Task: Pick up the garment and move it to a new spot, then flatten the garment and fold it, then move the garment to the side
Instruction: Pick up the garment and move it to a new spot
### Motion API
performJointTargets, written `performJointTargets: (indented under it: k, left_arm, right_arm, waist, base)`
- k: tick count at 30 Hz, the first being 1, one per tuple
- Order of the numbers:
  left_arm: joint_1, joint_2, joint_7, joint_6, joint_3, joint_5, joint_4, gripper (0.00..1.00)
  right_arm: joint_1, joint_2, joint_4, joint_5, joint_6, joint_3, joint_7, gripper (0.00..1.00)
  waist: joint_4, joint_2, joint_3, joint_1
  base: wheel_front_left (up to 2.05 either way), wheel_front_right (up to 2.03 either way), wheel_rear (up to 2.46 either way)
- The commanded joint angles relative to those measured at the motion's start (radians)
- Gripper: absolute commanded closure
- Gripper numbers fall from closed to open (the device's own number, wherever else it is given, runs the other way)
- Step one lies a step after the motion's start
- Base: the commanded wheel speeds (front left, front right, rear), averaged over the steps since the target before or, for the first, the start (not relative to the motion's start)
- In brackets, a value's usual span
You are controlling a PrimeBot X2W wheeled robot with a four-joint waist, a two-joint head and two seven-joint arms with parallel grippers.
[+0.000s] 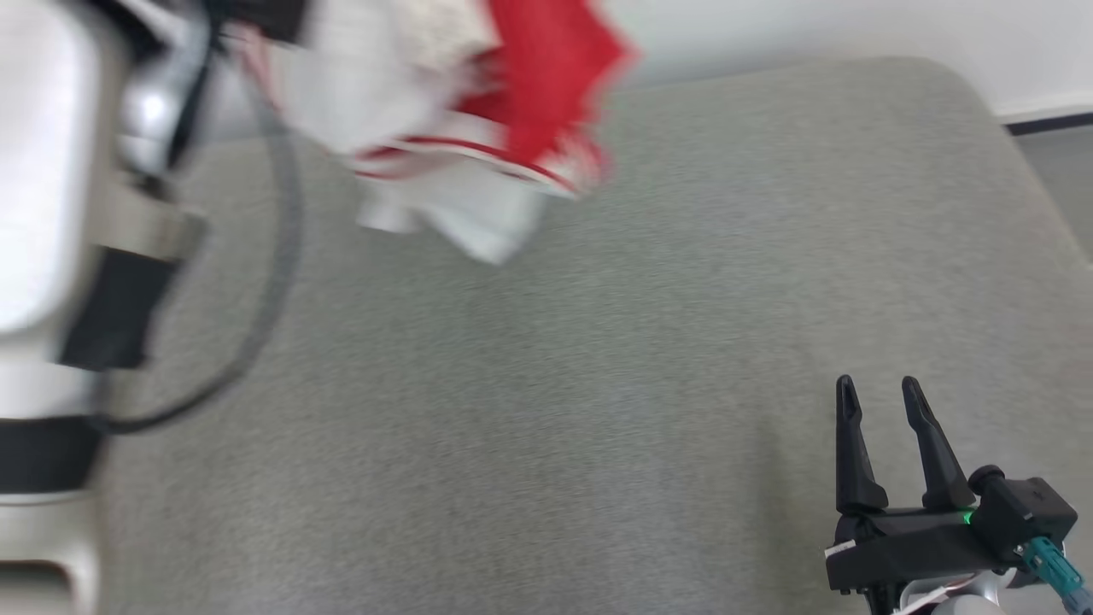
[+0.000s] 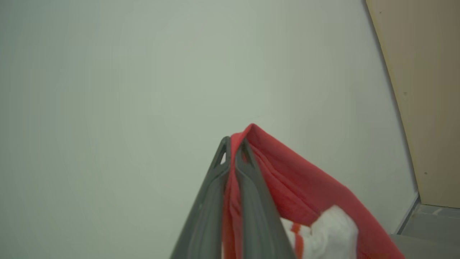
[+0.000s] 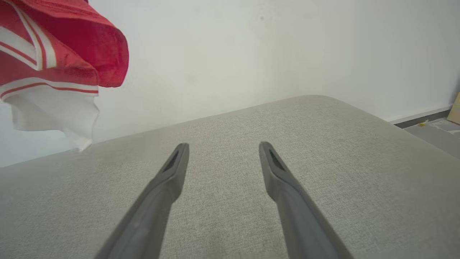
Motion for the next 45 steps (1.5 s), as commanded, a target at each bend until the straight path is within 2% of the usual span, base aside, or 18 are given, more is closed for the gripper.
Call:
performJointTargets:
  k: [1, 8, 12, 14, 19, 21, 24, 26, 27, 28, 29, 33, 37, 41, 45]
  left_arm:
    - [0.015, -0.020, -0.003, 0.004, -0.008, -0.017, -0.007, 1.00]
    - [0.083, -0.181, -0.033, 0.023, -0.076, -0.063, 0.007, 1.00]
    - [0.191, -0.213, -0.050, 0.034, -0.117, -0.082, 0.023, 1.00]
    - [0.259, -0.216, -0.070, 0.051, -0.117, -0.092, 0.037, 1.00]
    - [0.436, -0.145, -0.118, 0.090, -0.128, -0.067, 0.135, 1.00]
    - [0.498, -0.129, -0.141, 0.102, -0.111, -0.088, 0.193, 1.00]
    - [0.562, -0.111, -0.170, 0.106, -0.116, -0.088, 0.295, 1.00]
    - [0.584, -0.119, -0.187, 0.105, -0.115, -0.100, 0.352, 1.00]
    - [0.590, -0.126, -0.196, 0.101, -0.114, -0.105, 0.377, 0.91]
    - [0.591, -0.134, -0.208, 0.095, -0.115, -0.106, 0.392, 0.19]
    - [0.591, -0.144, -0.221, 0.093, -0.114, -0.111, 0.401, 0.00]
    - [0.576, -0.165, -0.250, 0.075, -0.111, -0.109, 0.392, 0.00]
    - [0.576, -0.185, -0.265, 0.061, -0.111, -0.094, 0.309, 0.00]
    - [0.618, -0.165, -0.266, 0.083, -0.077, -0.070, 0.194, 0.00]
    - [0.691, -0.123, -0.267, 0.121, -0.002, -0.045, 0.062, 0.00]
  right_arm:
    - [0.013, -0.001, -0.001, 0.006, -0.002, -0.004, 0.000, 0.00]
    - [0.020, -0.001, 0.004, 0.005, -0.002, -0.018, 0.000, 0.00]
    - [0.022, -0.001, 0.003, 0.009, -0.002, -0.021, 0.000, 0.00]
    - [0.026, -0.001, 0.005, 0.007, -0.002, -0.024, 0.000, 0.00]
    - [0.012, -0.001, 0.006, 0.002, -0.002, -0.022, 0.000, 0.00]
    - [0.007, -0.001, 0.008, -0.004, -0.002, -0.023, 0.000, 0.00]
    - [-0.002, -0.001, 0.017, -0.012, -0.002, -0.020, 0.000, 0.00]
    - [-0.007, -0.001, 0.019, -0.016, -0.002, -0.022, 0.000, 0.00]
    - [-0.008, -0.001, 0.020, -0.019, -0.002, -0.020, 0.000, 0.00]
    - [-0.006, -0.001, 0.021, -0.022, -0.002, -0.019, 0.000, 0.00]
    - [-0.004, -0.001, 0.022, -0.024, -0.002, -0.019, 0.000, 0.00]
    - [0.006, -0.001, 0.023, -0.032, -0.002, -0.021, 0.000, 0.00]
    - [0.023, -0.001, 0.027, -0.039, -0.002, -0.029, 0.000, 0.00]
    - [0.038, -0.001, 0.023, -0.046, -0.002, -0.038, 0.000, 0.00]
    - [0.048, -0.001, 0.013, -0.058, -0.002, -0.046, 0.000, 0.00]
  waist:
    - [-0.056, 0.0001, -0.029, 0.0001]
    - [-0.086, 0.0001, -0.031, 0.0001]
    - [-0.087, 0.0001, -0.022, 0.0001]
    - [-0.081, 0.0001, -0.017, 0.0001]
    - [-0.075, 0.0001, 0.006, 0.0001]
    - [-0.068, 0.0001, 0.017, 0.0001]
    - [-0.056, 0.0001, 0.025, 0.0001]
    - [-0.046, 0.0001, 0.025, 0.0001]
    - [-0.041, 0.0001, 0.023, 0.0001]
    - [-0.033, 0.0001, 0.020, 0.0001]
    - [-0.026, 0.0001, 0.016, 0.0001]
    - [-0.001, 0.0001, 0.000, 0.0001]
    - [0.038, 0.0001, -0.030, 0.0001]
    - [0.080, 0.0001, -0.058, 0.0001]
    - [0.116, 0.0001, -0.087, 0.0001]
  base:
    - [0.00, 0.00, 0.00]
    - [0.00, 0.00, 0.00]
    - [0.00, 0.00, 0.00]
    - [0.00, 0.00, 0.00]
    - [0.00, 0.00, 0.00]
    - [0.00, 0.00, 0.00]
    - [0.00, 0.00, 0.00]
    - [0.00, 0.00, 0.00]
    - [0.00, 0.00, 0.00]
    - [0.00, 0.00, 0.00]
    - [0.00, 0.00, 0.00]
    - [0.00, 0.00, 0.00]
    - [0.00, 0.00, 0.00]
    - [0.00, 0.00, 0.00]
    - [0.00, 0.00, 0.00]
